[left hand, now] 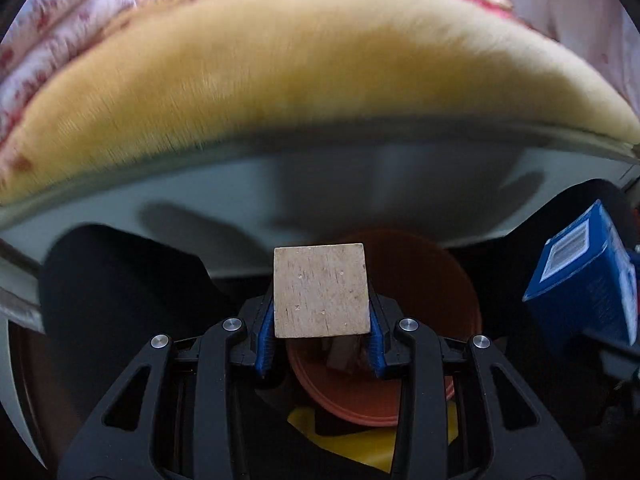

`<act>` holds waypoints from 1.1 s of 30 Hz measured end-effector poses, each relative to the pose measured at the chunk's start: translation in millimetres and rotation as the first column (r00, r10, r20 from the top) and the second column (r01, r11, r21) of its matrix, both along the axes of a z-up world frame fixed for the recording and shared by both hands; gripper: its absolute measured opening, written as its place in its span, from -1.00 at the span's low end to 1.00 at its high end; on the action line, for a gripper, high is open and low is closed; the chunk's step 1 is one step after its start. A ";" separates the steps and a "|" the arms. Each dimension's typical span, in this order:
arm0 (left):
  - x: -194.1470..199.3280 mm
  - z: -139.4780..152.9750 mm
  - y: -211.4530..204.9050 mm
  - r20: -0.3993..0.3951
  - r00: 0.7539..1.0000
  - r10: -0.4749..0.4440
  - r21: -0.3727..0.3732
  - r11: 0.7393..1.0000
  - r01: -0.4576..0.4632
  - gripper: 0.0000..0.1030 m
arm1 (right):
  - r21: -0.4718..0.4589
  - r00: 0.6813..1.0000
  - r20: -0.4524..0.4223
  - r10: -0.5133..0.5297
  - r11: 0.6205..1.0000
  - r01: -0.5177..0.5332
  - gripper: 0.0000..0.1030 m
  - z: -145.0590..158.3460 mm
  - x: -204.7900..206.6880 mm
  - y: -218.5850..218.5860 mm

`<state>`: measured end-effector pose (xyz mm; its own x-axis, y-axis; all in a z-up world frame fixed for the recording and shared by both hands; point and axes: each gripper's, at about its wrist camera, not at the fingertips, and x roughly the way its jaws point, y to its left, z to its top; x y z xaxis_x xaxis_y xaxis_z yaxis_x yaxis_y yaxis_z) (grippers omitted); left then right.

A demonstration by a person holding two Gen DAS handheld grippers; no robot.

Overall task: Collect trash
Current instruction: 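Open both grippers over the bucket to drop the block and carton, then grasp the white tissue bundle with the right gripper while the left grasps the brown sock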

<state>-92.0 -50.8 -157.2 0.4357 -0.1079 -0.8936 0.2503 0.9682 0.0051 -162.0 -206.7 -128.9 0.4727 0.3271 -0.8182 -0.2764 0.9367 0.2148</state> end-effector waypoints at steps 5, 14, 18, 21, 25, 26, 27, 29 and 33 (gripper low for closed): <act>6.8 -17.2 2.5 -0.055 0.998 0.004 0.012 1.000 -0.003 -0.32 | -0.005 0.996 -0.087 0.025 1.000 -0.025 0.42 -27.4 13.4 7.1; 7.7 -18.2 -0.1 -0.048 0.999 -0.001 0.051 0.999 0.003 0.42 | 0.000 0.989 -0.145 0.023 1.000 -0.023 0.51 -43.2 27.2 4.0; 5.1 -10.2 2.3 -0.029 1.000 -0.004 0.044 0.999 0.005 0.42 | 0.007 0.993 -0.114 0.001 1.000 0.000 0.51 -30.1 20.5 -8.7; 1.0 3.4 3.2 -0.006 1.000 -0.008 0.030 1.000 0.008 0.42 | 0.015 0.996 -0.092 -0.017 1.000 0.019 0.51 -18.6 14.6 -19.0; -9.9 34.0 4.6 0.084 0.996 -0.020 0.018 1.000 0.019 0.42 | 0.025 0.999 -0.037 -0.032 0.999 0.033 0.52 7.9 6.3 -33.5; -11.7 43.2 2.3 0.113 0.993 -0.025 0.025 0.999 0.023 0.43 | 0.024 0.999 -0.015 -0.031 0.999 0.031 0.51 18.5 6.3 -35.6; -14.1 56.9 1.1 0.155 0.987 -0.035 0.031 0.999 0.031 0.43 | 0.021 1.000 0.004 -0.029 0.999 0.029 0.52 26.6 8.5 -35.7; -13.8 78.5 -1.5 0.219 0.975 -0.045 0.027 0.999 0.040 0.51 | 0.007 0.997 0.072 -0.035 0.999 0.035 0.54 52.9 13.1 -43.7; -2.3 113.8 -2.5 0.316 0.948 -0.031 0.014 1.000 0.028 0.59 | -0.021 0.983 0.182 -0.038 0.999 0.043 0.59 96.1 41.7 -54.6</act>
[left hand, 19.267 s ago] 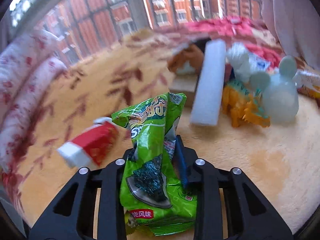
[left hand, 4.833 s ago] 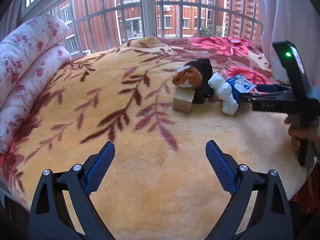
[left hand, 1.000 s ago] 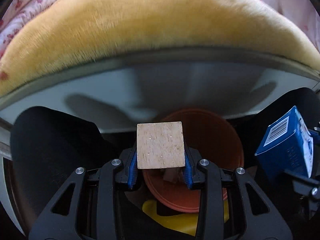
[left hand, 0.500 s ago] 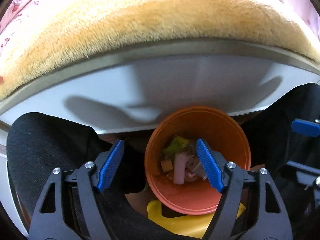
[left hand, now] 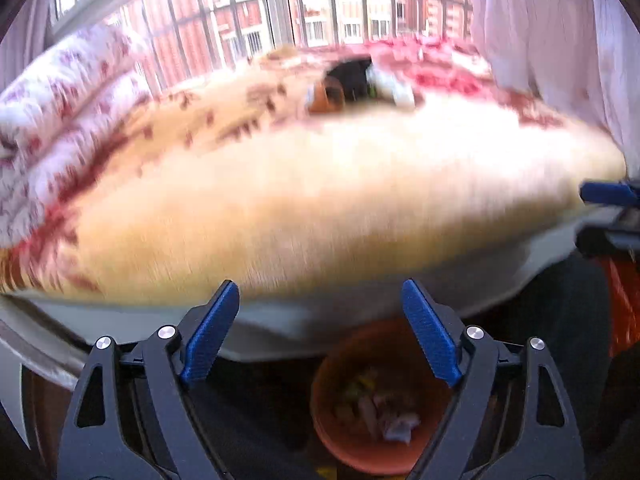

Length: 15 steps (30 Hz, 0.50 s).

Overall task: Collect trash
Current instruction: 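Grasp the white tissue bundle with the right gripper while the left grasps the brown sock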

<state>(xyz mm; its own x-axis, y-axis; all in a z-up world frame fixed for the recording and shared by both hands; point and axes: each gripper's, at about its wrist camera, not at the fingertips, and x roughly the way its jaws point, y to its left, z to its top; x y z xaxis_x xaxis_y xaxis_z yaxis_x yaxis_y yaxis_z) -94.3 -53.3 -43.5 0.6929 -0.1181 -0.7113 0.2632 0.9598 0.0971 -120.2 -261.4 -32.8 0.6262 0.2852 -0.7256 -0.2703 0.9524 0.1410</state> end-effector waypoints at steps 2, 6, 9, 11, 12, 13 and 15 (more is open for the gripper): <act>14.5 12.5 -1.0 0.018 1.000 0.018 -0.015 1.000 -0.018 0.59 | -0.019 0.999 0.041 0.001 1.000 -0.001 0.59 15.9 24.2 -5.7; 45.5 17.7 -2.7 0.022 0.999 0.047 -0.052 0.998 -0.046 0.59 | -0.052 0.998 0.064 0.010 0.999 -0.006 0.59 30.6 86.0 -9.9; 72.5 22.7 -5.5 0.017 0.997 0.069 -0.072 0.995 -0.067 0.59 | -0.095 0.998 0.052 0.032 0.995 -0.027 0.59 27.0 146.1 -4.7; 89.1 21.1 -8.8 0.012 0.997 0.076 -0.080 0.994 -0.075 0.59 | -0.121 0.999 0.032 0.044 0.992 -0.040 0.56 21.2 180.2 -3.9; 98.4 23.2 -11.1 0.009 0.997 0.081 -0.079 0.994 -0.080 0.59 | -0.136 0.999 0.027 0.045 0.990 -0.041 0.53 17.0 193.2 -0.9; 104.1 24.0 -10.1 0.006 0.996 0.086 -0.079 0.993 -0.085 0.59 | -0.155 0.999 0.016 0.050 0.987 -0.047 0.52 11.6 212.7 -1.0; 117.4 25.3 -14.2 0.001 0.996 0.085 -0.082 0.993 -0.085 0.59 | -0.178 0.998 -0.015 0.058 0.982 -0.060 0.45 -1.4 248.9 -0.8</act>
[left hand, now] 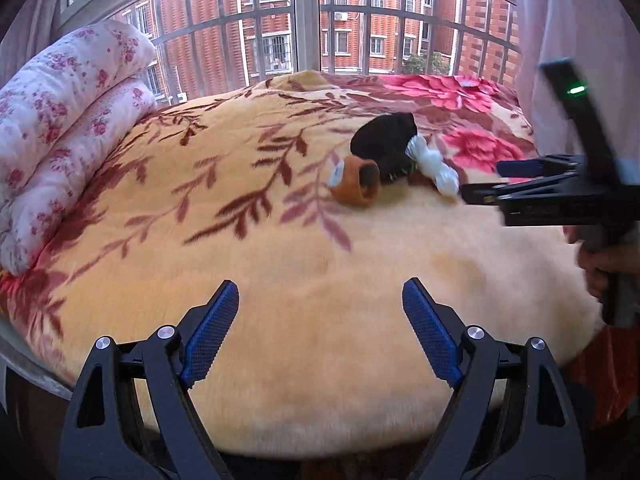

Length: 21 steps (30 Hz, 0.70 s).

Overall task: Collect trash
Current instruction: 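Grasp the white tissue bundle with the right gripper while the left grasps the brown sock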

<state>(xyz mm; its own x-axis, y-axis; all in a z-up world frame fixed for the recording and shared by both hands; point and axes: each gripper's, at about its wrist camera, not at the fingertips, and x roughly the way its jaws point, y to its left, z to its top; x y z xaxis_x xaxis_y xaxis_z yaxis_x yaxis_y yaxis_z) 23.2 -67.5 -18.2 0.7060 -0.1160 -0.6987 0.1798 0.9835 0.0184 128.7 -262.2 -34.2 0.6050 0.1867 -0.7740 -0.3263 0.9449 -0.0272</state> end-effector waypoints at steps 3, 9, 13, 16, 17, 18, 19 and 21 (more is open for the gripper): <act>22.4 -0.3 -4.4 -0.001 1.000 0.004 0.026 1.000 -0.004 0.59 | -0.015 0.999 -0.042 -0.002 1.000 0.001 0.38 -17.0 39.6 0.0; 55.6 -5.9 -17.9 -0.024 1.000 -0.018 0.054 0.998 0.019 0.59 | -0.012 0.992 -0.126 0.010 1.000 -0.011 -0.45 -41.6 82.4 4.0; 74.7 -13.7 -30.4 -0.047 0.998 -0.034 0.083 0.996 0.038 0.59 | 0.037 0.993 -0.114 -0.003 0.999 0.007 -0.50 -41.6 77.0 -4.7; 91.9 -19.9 -38.5 -0.083 0.996 -0.039 0.080 0.996 0.046 0.59 | 0.096 0.996 -0.090 -0.023 0.995 0.032 -0.50 -34.2 57.7 -20.1; 99.3 -22.5 -43.1 -0.100 0.994 -0.038 0.078 0.996 0.046 0.59 | 0.125 0.996 -0.081 -0.033 0.991 0.043 -0.50 -30.5 48.8 -27.1; 103.4 -24.1 -45.4 -0.109 0.993 -0.039 0.075 0.996 0.048 0.59 | 0.152 0.997 -0.073 -0.040 0.987 0.051 -0.50 -27.3 40.4 -33.3; 111.1 -27.2 -49.8 -0.128 0.991 -0.038 0.076 0.996 0.048 0.59 | 0.169 0.997 -0.067 -0.045 0.984 0.056 -0.50 -24.5 35.5 -38.0; 124.0 -32.0 -57.7 -0.150 0.988 -0.037 0.084 0.995 0.050 0.59 | 0.213 0.997 -0.042 -0.063 0.975 0.070 -0.49 -16.5 16.0 -51.3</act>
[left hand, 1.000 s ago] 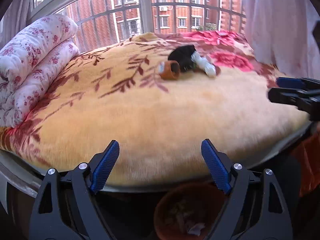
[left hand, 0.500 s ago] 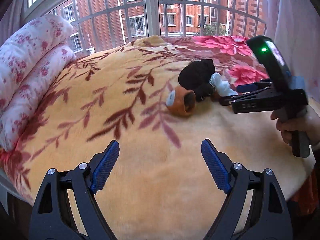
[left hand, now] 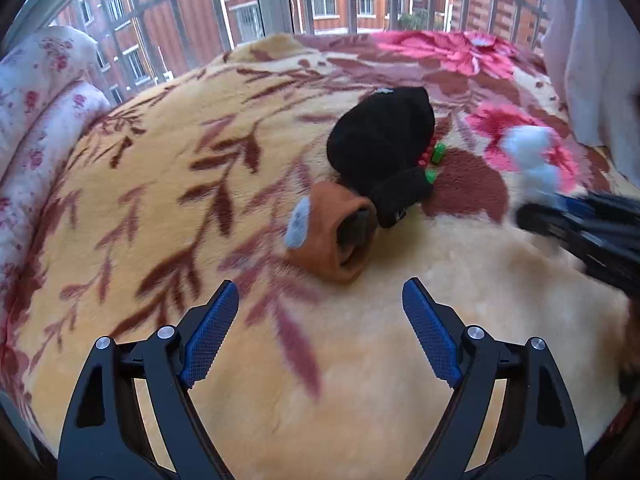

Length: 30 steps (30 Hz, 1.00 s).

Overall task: Collect trash
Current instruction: 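Grasp the white tissue bundle with the right gripper while the left grasps the brown sock, then lift the tissue bundle and brown sock and carry both to the bucket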

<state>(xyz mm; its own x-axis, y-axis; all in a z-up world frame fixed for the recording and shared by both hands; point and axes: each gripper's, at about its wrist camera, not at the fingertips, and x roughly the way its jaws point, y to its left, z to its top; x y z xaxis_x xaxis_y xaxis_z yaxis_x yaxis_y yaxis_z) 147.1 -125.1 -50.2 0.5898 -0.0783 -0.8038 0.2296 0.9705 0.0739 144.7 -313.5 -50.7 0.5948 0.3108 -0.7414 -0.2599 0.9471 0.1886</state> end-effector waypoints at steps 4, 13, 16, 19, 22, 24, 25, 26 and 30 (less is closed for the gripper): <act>28.6 -8.7 -16.3 -0.026 1.000 0.004 0.055 0.998 -0.003 0.59 | 0.054 0.999 0.028 -0.027 0.998 0.026 -0.49 10.6 -24.0 -17.7; 58.0 -23.5 -18.6 -0.048 0.999 -0.021 0.076 0.997 0.025 0.59 | 0.157 0.990 0.100 -0.099 0.984 0.082 -0.49 31.4 -84.4 -44.7; 64.7 -29.4 -19.1 -0.068 0.997 -0.041 0.061 0.997 0.046 0.59 | 0.168 0.987 0.117 -0.112 0.982 0.091 -0.49 35.6 -103.9 -46.0; 64.0 -31.1 -16.9 -0.071 0.996 -0.063 0.027 0.998 0.065 0.08 | 0.184 0.984 0.125 -0.125 0.978 0.101 -0.49 38.6 -122.2 -45.2; 59.5 -30.5 -21.2 -0.053 0.995 -0.083 0.042 0.995 0.085 -0.26 | 0.181 0.982 0.127 -0.141 0.977 0.116 -0.49 40.1 -136.9 -42.9; 55.0 -29.5 -24.8 -0.037 0.995 -0.088 0.066 0.994 0.091 -0.37 | 0.181 0.982 0.119 -0.149 0.975 0.126 -0.49 39.9 -144.4 -41.3; 50.6 -28.9 -26.3 -0.024 0.996 -0.084 0.089 0.992 0.085 -0.43 | 0.188 0.981 0.113 -0.157 0.973 0.134 -0.49 39.8 -149.9 -40.3; 46.5 -27.9 -26.8 -0.012 0.997 -0.078 0.105 0.991 0.079 -0.45 | 0.194 0.981 0.109 -0.161 0.971 0.138 -0.49 39.7 -155.0 -39.6; 23.7 -20.1 -19.2 0.030 0.999 -0.029 0.145 0.989 0.025 -0.47 | 0.181 0.977 0.124 -0.172 0.972 0.149 -0.49 47.9 -182.2 -28.1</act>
<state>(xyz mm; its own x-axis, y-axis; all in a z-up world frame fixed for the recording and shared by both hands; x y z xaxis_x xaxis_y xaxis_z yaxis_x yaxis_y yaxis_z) 170.9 -144.4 -70.3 0.6144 0.0213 -0.7887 0.2510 0.9424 0.2210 -37.4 -341.6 -2.7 0.7400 0.3170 -0.5933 -0.1418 0.9357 0.3230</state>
